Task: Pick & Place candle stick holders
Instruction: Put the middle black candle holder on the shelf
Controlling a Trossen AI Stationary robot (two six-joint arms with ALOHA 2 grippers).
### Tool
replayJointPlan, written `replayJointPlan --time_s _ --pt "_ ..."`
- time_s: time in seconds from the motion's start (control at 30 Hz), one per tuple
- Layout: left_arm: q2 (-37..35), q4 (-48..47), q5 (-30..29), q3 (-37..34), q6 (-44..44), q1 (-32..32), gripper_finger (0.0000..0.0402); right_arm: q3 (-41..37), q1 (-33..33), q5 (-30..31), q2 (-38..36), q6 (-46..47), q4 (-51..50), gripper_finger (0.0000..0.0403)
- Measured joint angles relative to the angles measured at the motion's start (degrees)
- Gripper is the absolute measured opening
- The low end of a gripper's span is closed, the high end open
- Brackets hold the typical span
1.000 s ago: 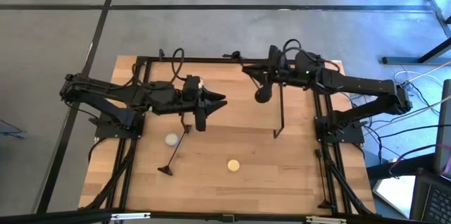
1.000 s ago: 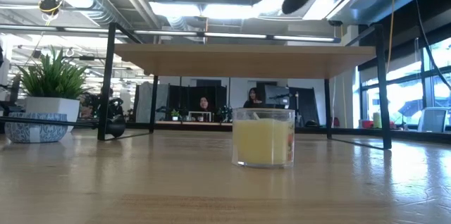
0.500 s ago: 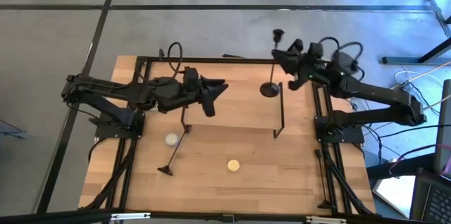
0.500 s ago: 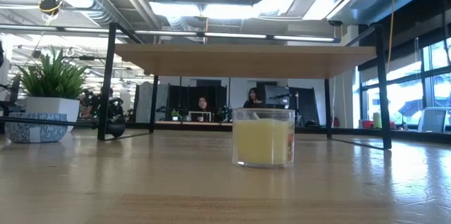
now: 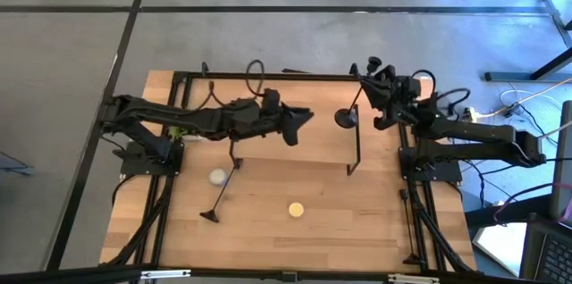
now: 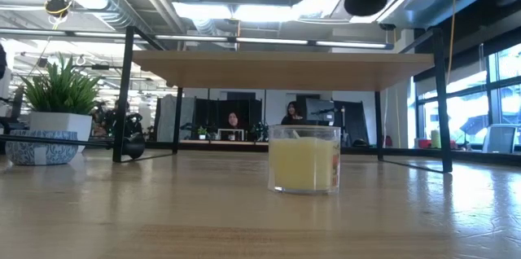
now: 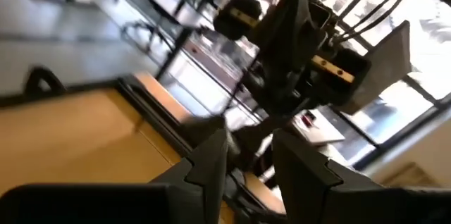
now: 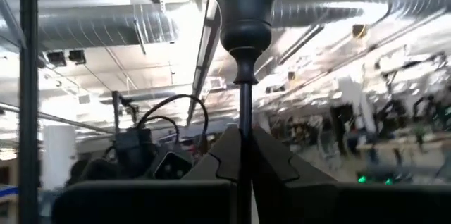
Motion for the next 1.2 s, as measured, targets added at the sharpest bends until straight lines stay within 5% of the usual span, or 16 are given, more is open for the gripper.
replayJointPlan --time_s 0.4,1.2 --pt "0.80 6.93 0.53 -0.01 -2.47 0.41 0.0111 -10.55 -3.24 0.73 1.55 0.73 8.70 0.0014" --pt "0.76 7.94 0.91 -0.01 -5.03 -0.07 0.0111 -11.03 -10.04 -7.08 10.78 -2.59 14.67 0.0014"
